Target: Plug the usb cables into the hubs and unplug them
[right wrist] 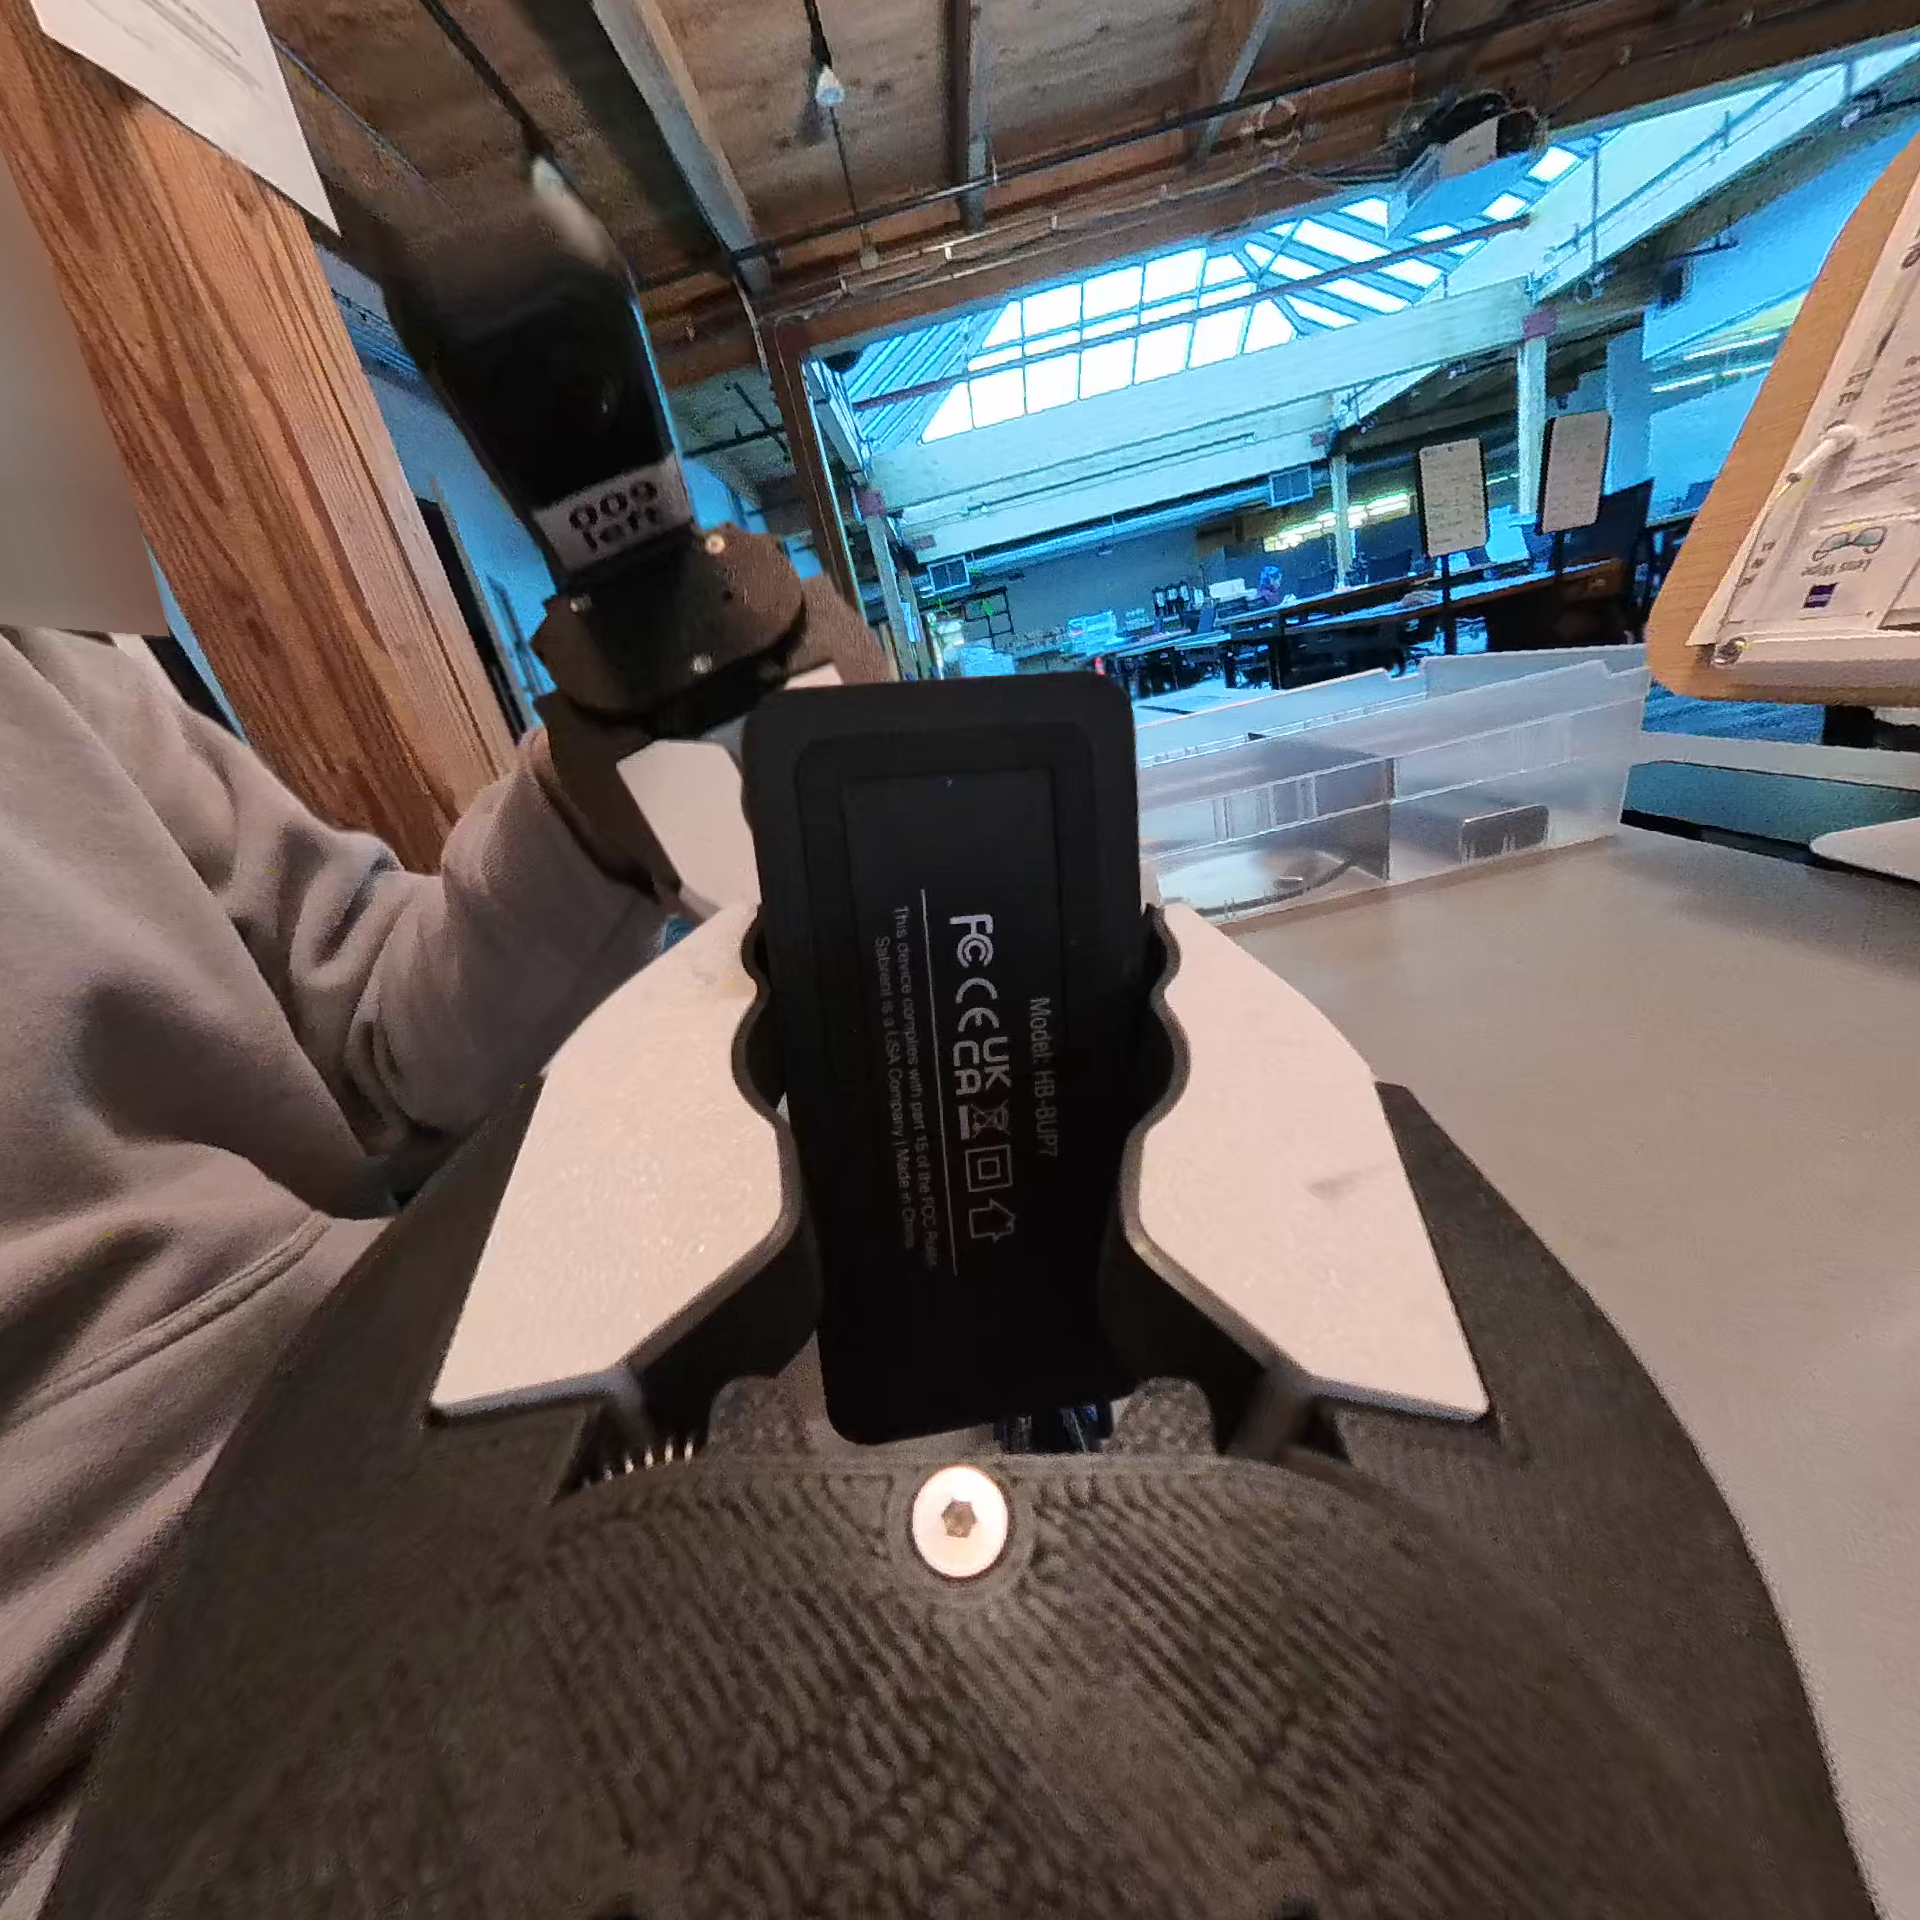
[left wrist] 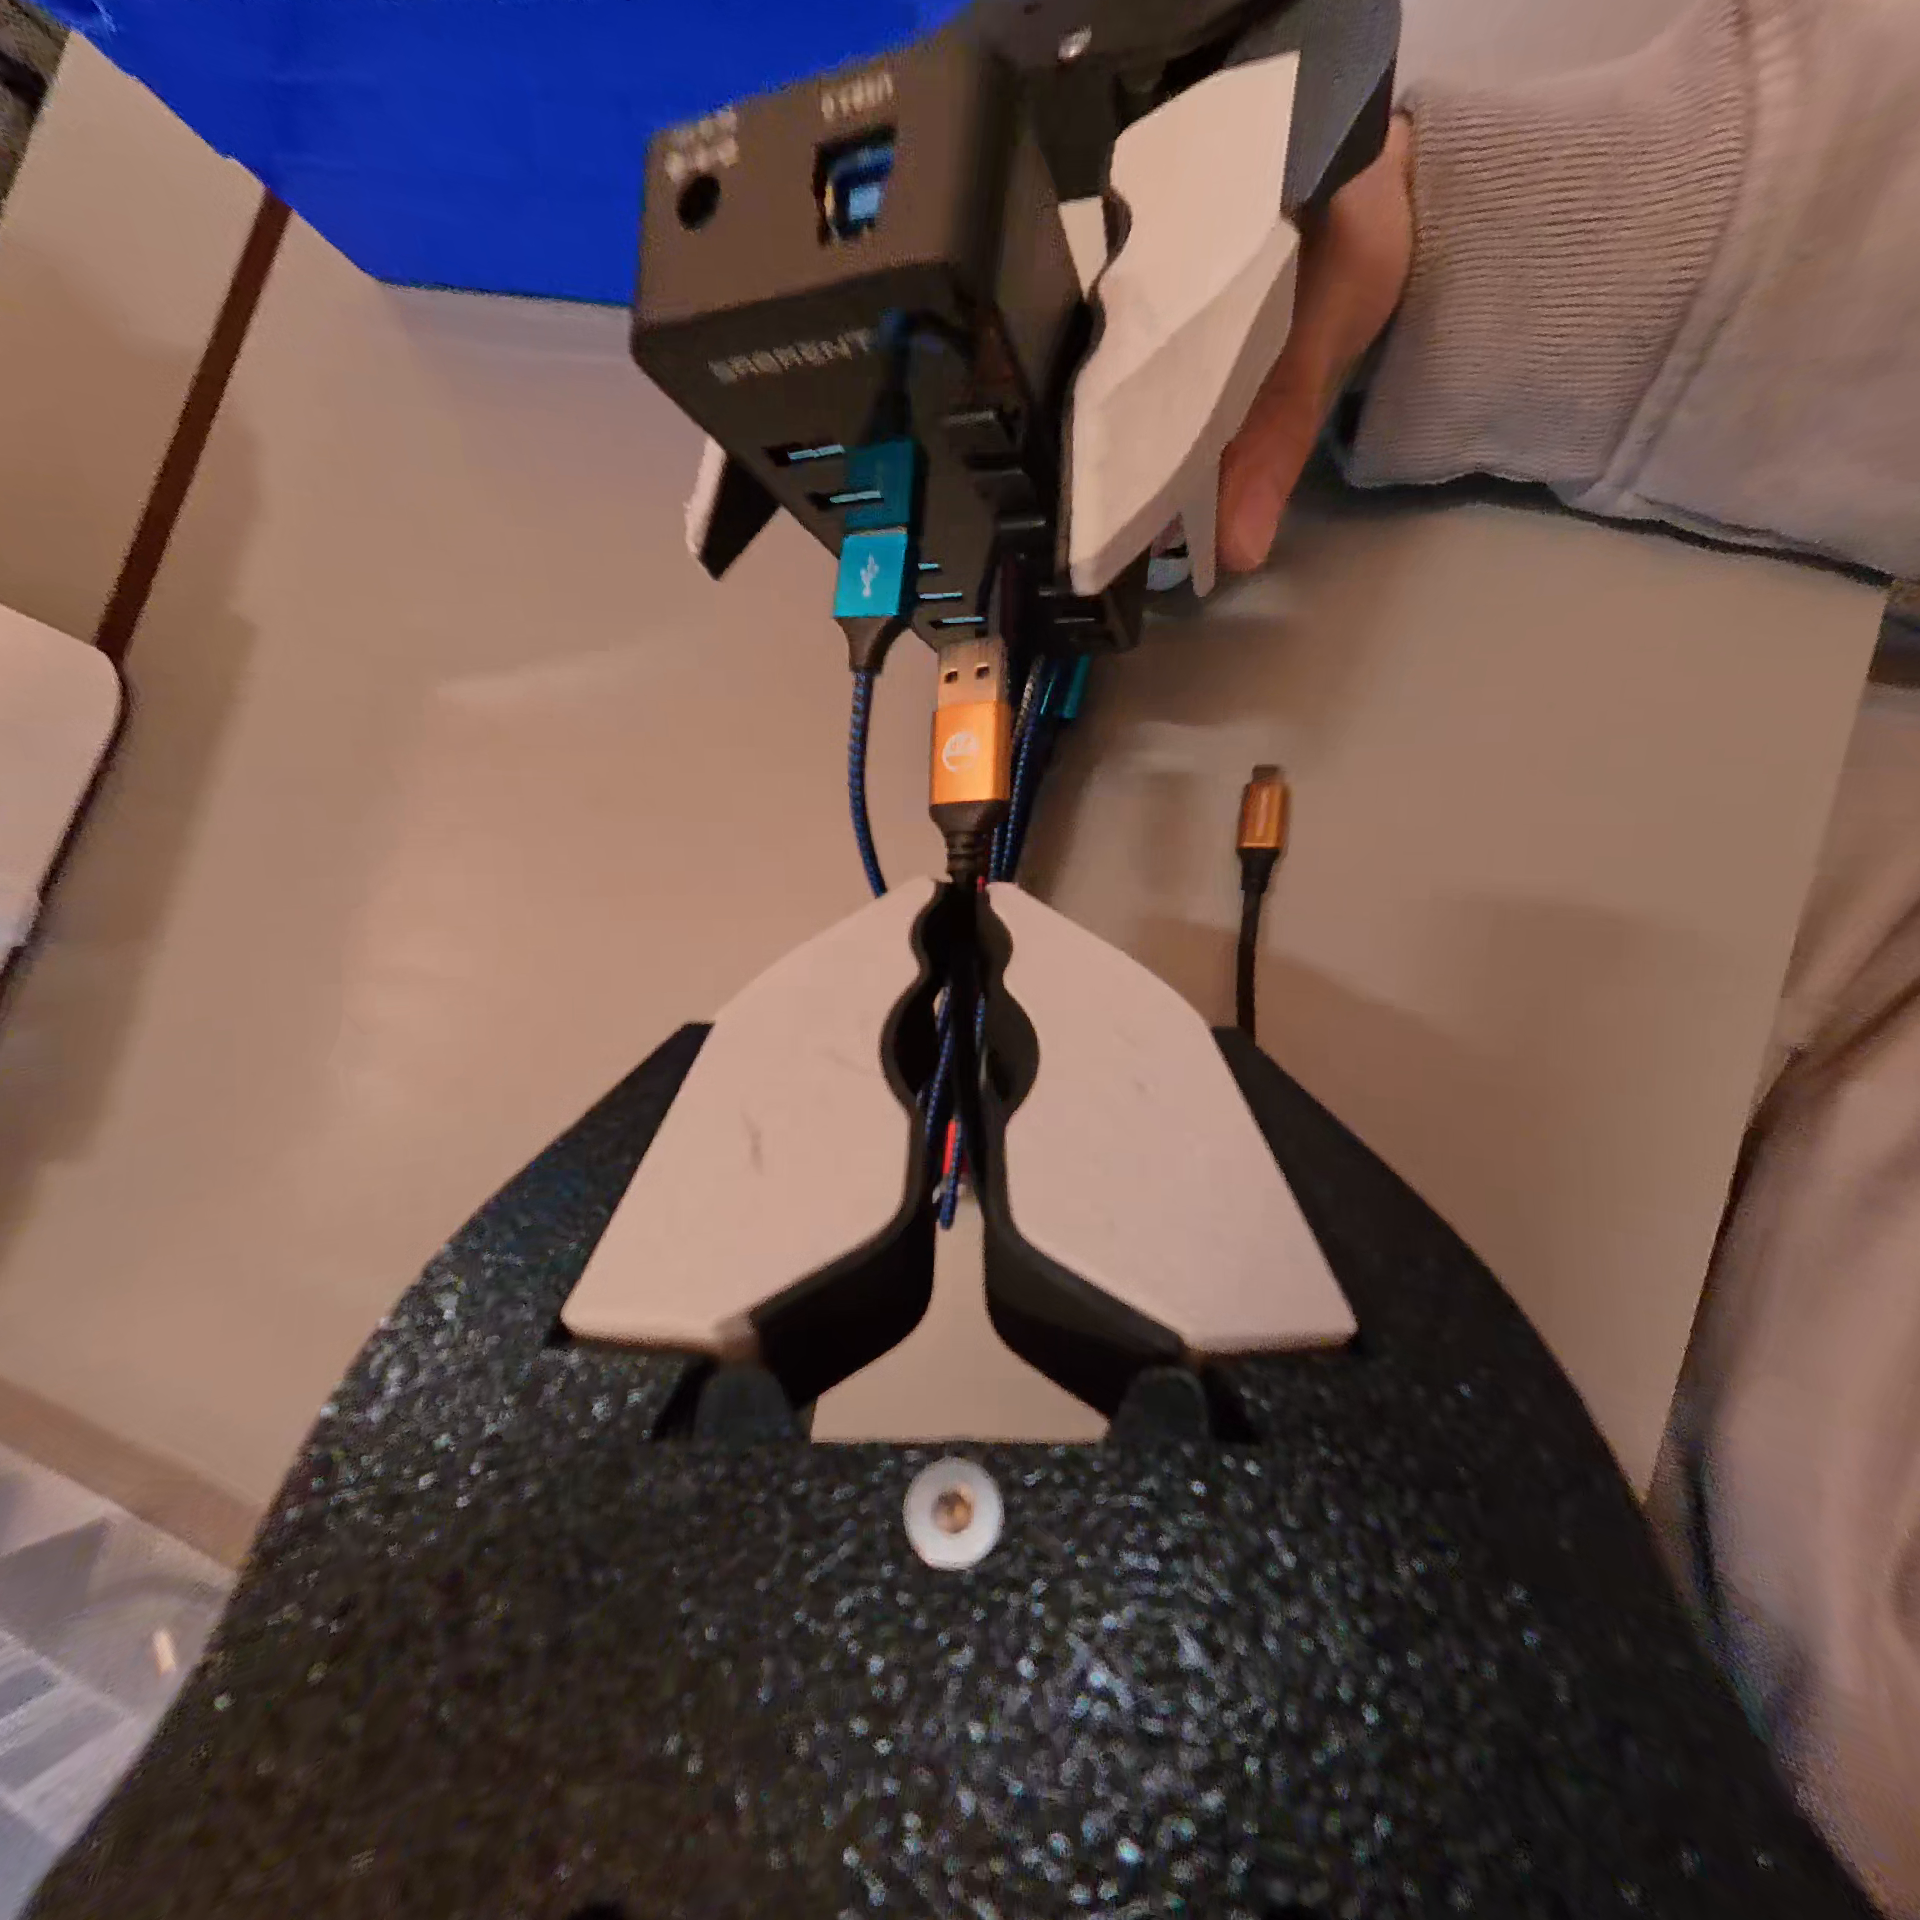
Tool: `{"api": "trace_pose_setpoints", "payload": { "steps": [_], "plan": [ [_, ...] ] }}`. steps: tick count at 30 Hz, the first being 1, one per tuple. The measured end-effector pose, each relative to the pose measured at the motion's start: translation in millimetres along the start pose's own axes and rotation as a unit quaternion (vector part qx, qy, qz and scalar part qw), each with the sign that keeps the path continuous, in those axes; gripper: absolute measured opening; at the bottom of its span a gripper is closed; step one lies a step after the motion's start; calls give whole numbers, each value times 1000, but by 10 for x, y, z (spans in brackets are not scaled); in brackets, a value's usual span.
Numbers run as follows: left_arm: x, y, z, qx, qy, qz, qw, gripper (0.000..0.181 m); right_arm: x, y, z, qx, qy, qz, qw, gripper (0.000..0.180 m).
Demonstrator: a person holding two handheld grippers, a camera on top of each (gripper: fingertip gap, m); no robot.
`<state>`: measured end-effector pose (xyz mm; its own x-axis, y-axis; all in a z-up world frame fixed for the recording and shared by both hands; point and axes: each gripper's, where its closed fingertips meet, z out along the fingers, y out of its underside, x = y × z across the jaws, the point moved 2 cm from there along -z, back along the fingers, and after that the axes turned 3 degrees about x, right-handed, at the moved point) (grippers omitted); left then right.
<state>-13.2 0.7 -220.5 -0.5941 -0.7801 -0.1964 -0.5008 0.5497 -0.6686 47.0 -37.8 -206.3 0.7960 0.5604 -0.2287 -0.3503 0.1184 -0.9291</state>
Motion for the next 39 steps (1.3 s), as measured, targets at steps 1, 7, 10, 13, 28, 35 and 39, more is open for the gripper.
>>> {"api": "trace_pose_setpoints", "payload": {
  "steps": [1, 7, 10, 13, 28, 35, 39],
  "plan": [
    [27, 41, 39, -5, 5, -10, 1000, 3, 5, 1, 0, -1, 3, -2, 1000, 67],
    [135, 547, 277, -60, 43, -36, 997, 4, 69, 5, -25, -13, 38, -27, 999, 68],
    [3, 660, 346, -30, 39, -58, 997, 9, 108, 10, -13, -17, 55, -36, 998, 68],
    [-178, 308, 115, 92, 13, -86, 992, 38, 95, 38, 13, -29, 56, -48, 997, 68],
    [-33, -561, 183, 177, 81, 13, 981, 60, -76, 282, 204, -119, 38, -120, 985, 67],
    [33, -661, 85, 207, 109, 107, 966, 59, -122, 249, 236, -123, 43, -144, 981, 73],
    [67, -724, 66, 234, 145, 119, 954, 59, -86, 350, 267, -156, 57, -165, 972, 73]
  ]
}}
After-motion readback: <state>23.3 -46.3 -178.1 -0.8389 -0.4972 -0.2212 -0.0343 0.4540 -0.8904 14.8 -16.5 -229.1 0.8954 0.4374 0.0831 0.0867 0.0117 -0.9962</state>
